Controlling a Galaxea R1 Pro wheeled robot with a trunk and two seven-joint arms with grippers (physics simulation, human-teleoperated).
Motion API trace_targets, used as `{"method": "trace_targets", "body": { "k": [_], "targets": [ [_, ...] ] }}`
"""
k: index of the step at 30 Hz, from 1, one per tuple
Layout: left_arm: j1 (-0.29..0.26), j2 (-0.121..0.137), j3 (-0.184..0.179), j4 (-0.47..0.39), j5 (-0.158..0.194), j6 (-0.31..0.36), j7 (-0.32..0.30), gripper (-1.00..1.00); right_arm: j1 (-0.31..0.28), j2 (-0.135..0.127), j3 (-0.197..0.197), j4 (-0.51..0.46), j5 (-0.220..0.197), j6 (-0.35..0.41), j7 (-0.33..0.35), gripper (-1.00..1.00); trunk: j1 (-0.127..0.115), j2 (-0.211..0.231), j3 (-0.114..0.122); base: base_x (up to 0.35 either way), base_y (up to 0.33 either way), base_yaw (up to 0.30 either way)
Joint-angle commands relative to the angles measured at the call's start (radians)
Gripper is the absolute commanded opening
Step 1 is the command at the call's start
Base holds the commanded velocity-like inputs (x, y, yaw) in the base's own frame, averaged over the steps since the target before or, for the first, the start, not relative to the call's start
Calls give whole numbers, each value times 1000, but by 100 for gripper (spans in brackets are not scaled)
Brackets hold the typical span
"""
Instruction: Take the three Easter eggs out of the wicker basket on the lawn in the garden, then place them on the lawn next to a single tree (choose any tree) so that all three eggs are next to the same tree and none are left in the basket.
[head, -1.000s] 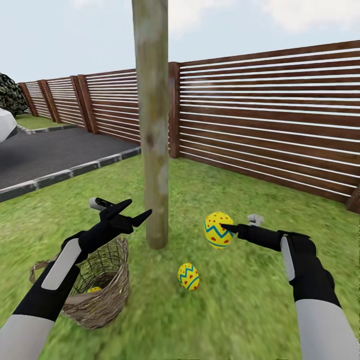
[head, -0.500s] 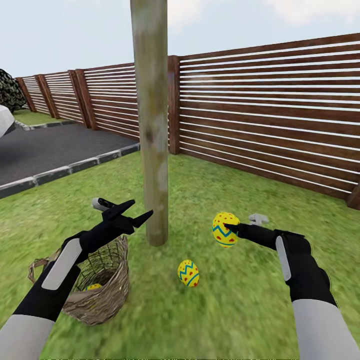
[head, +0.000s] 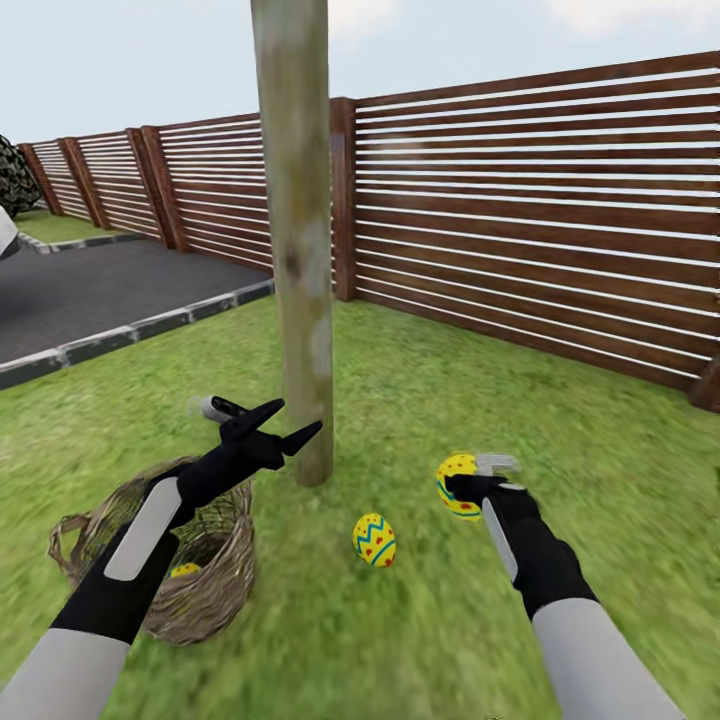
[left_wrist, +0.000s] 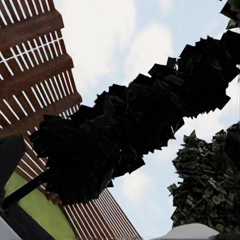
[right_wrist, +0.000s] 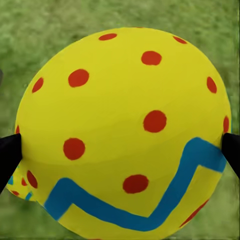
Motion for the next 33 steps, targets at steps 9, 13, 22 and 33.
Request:
{"method": "trace_targets", "body": {
  "k": [9,13,22,33],
  "targets": [
    [-1,-117,-172,2,5,-152,305,100,4,-150,-133,165,-3,1,0,-100,0,0,-2,0,0,-270],
    [-1,-139,-269,46,4,-221,314,100,4,-163,-137,233,-4,-66,-2,-100,0,0,-2,0,0,-287],
    [-1,-165,-279,91,3,-269,314,100,4,-166,-136,289,-3,-171,-6,-100,0,0,-1,0,0,-287],
    [-1,-165,-280,92,3,-270,314,100,4,-166,-138,292,-5,-177,-6,-100,0,0,7,0,0,-282]
  ]
}}
